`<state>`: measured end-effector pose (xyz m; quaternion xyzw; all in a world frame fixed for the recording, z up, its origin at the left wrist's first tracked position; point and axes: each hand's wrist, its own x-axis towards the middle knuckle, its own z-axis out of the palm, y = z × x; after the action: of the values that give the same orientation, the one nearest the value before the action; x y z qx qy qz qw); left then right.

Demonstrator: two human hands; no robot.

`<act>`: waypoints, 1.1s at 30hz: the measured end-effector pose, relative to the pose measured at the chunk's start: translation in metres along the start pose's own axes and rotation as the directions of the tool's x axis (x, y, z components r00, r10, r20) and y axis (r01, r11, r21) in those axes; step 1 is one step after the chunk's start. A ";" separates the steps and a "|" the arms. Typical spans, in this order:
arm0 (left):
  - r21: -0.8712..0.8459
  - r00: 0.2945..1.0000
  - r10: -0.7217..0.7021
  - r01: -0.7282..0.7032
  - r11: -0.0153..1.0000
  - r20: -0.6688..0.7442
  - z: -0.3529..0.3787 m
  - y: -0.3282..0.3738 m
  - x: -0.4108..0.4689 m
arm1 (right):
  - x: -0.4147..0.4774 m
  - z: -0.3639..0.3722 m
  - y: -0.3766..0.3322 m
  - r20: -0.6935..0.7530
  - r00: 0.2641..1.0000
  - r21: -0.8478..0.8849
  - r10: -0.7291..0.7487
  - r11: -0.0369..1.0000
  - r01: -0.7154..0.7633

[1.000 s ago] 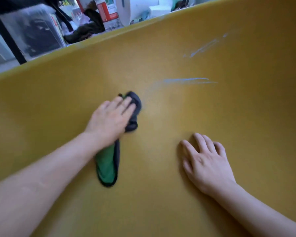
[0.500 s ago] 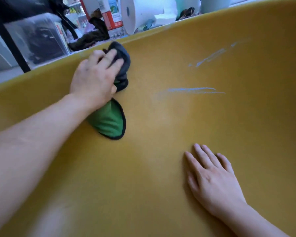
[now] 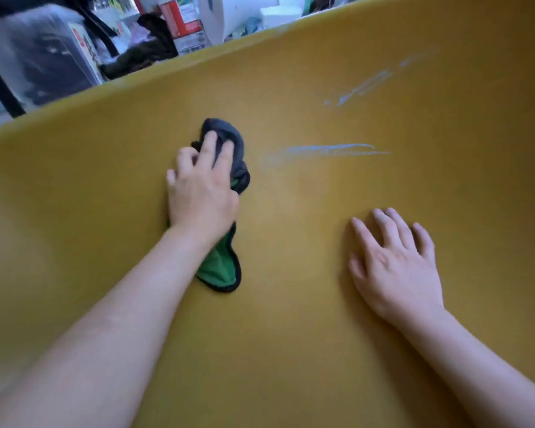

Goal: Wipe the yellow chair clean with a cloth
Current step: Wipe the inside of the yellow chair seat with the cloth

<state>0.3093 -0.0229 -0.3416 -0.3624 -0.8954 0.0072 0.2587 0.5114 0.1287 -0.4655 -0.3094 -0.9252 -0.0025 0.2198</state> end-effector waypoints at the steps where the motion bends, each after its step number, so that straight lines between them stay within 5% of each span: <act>1: -0.060 0.997 0.038 -0.034 0.998 0.066 0.009 0.023 -0.018 | 0.002 -0.002 0.001 -0.042 0.999 0.063 0.001 0.998 0.001; 4: -0.318 0.863 0.410 -0.316 0.894 0.294 0.026 0.100 -0.097 | 0.008 -0.020 0.004 -0.014 0.979 0.588 0.204 0.793 -0.157; 6: -0.359 0.808 0.523 -0.419 0.834 0.272 0.022 0.093 -0.100 | 0.011 -0.030 0.009 0.097 0.953 0.744 0.286 0.615 -0.261; 8: -0.132 0.863 0.428 -0.407 0.904 0.269 0.018 0.049 -0.066 | 0.009 -0.035 0.013 0.125 0.965 0.726 0.232 0.642 -0.248; 10: -0.011 0.979 0.144 -0.144 0.990 0.147 0.014 0.003 -0.034 | 0.006 -0.036 0.015 0.121 0.978 0.653 0.173 0.728 -0.209; 13: -0.194 0.984 -0.061 0.094 0.976 0.169 0.019 0.023 -0.048 | 0.009 -0.045 0.014 0.167 0.975 0.638 0.149 0.738 -0.222; 17: -0.508 0.892 0.326 -0.133 0.851 0.313 0.020 0.142 -0.109 | 0.026 -0.068 0.025 0.204 0.966 0.505 0.156 0.829 -0.241; 20: -0.422 0.854 0.444 -0.308 0.853 0.273 0.013 0.119 -0.105 | 0.030 -0.083 0.035 0.240 0.952 0.462 0.189 0.841 -0.284; 24: -0.174 0.986 0.034 -0.005 0.985 0.165 0.022 -0.007 -0.088 | 0.013 -0.071 0.014 0.337 0.939 0.383 0.064 0.902 -0.199; 27: -0.233 0.955 -0.183 0.237 0.943 0.232 0.013 0.014 -0.097 | -0.001 -0.071 -0.012 0.399 0.917 0.413 -0.020 0.897 -0.160; 29: -0.387 0.938 0.025 0.118 0.914 0.346 0.017 0.084 -0.111 | -0.006 -0.076 -0.025 0.401 0.915 0.433 0.030 0.874 -0.219; 31: -0.643 0.848 0.323 0.027 0.766 0.420 0.012 0.129 -0.125 | -0.010 -0.083 -0.035 0.442 0.895 0.420 0.056 0.869 -0.262; 33: -0.815 0.719 0.445 0.296 0.497 0.533 0.004 0.112 -0.118 | -0.019 -0.083 -0.049 0.512 0.859 0.329 0.001 0.924 -0.197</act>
<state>0.4513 -0.0167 -0.4218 -0.4522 -0.7821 -0.2943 -0.3117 0.5304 0.0669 -0.3922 -0.3002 -0.9163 0.2639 0.0256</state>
